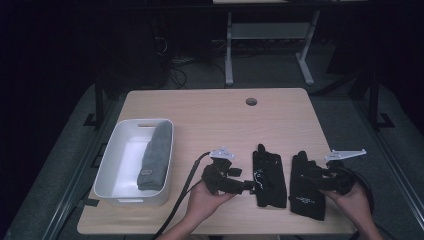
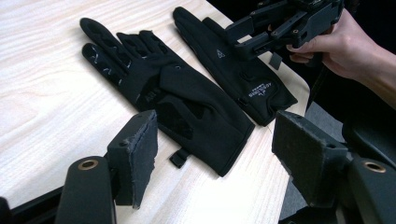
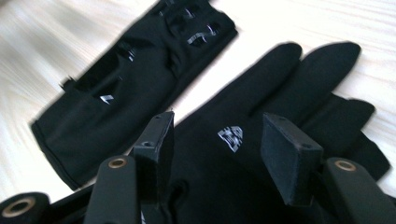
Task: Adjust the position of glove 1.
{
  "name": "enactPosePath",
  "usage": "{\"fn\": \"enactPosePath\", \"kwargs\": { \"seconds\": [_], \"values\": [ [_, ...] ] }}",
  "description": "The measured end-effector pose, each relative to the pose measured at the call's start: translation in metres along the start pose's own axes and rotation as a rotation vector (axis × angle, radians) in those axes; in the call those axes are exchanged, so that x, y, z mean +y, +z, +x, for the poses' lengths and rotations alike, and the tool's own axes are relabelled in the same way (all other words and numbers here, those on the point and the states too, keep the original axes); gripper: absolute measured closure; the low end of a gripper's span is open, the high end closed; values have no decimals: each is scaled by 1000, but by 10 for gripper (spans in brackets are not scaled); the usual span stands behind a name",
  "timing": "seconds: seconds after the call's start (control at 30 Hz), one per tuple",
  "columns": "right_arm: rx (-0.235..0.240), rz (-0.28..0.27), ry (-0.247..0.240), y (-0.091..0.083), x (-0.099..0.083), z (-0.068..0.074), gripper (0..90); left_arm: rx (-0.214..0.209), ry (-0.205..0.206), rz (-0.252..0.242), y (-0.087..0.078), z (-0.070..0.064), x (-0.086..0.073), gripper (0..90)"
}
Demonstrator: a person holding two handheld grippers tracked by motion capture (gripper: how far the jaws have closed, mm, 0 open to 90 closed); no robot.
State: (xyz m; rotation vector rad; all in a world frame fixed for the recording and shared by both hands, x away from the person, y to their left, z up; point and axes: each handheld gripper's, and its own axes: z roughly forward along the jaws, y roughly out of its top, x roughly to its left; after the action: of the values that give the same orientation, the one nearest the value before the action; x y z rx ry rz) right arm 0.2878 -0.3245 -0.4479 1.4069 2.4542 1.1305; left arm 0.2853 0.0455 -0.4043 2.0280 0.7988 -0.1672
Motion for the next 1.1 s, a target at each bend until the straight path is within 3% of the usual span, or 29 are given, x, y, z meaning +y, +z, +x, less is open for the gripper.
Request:
{"fn": "enactPosePath", "kwargs": {
  "seconds": [0.13, 0.23, 0.47, 0.57, 0.67, 0.77, 1.1],
  "values": [
    [-58, 30, -30, 2, -5, 0, 448, 0, -1, 1, 2, -1, 0, 307],
    [-116, 56, -81, 7, -9, 4, 451, 1, -1, 5, 2, -1, -1, 306],
    [-176, 51, -160, 14, -13, 11, 475, 1, -2, 6, 3, -1, -2, 303],
    [-179, 50, -141, 14, -14, 12, 518, -1, -1, 9, 4, -2, -3, 303],
    [-172, 42, -144, 14, -14, 13, 655, 0, -1, 16, 5, -2, -5, 303],
    [-164, 43, -139, 14, -13, 14, 723, 1, -4, 13, 5, -2, -6, 303],
    [-152, 18, -65, 9, -11, 13, 772, 7, -5, 9, 2, 1, -6, 303]
  ]
}}
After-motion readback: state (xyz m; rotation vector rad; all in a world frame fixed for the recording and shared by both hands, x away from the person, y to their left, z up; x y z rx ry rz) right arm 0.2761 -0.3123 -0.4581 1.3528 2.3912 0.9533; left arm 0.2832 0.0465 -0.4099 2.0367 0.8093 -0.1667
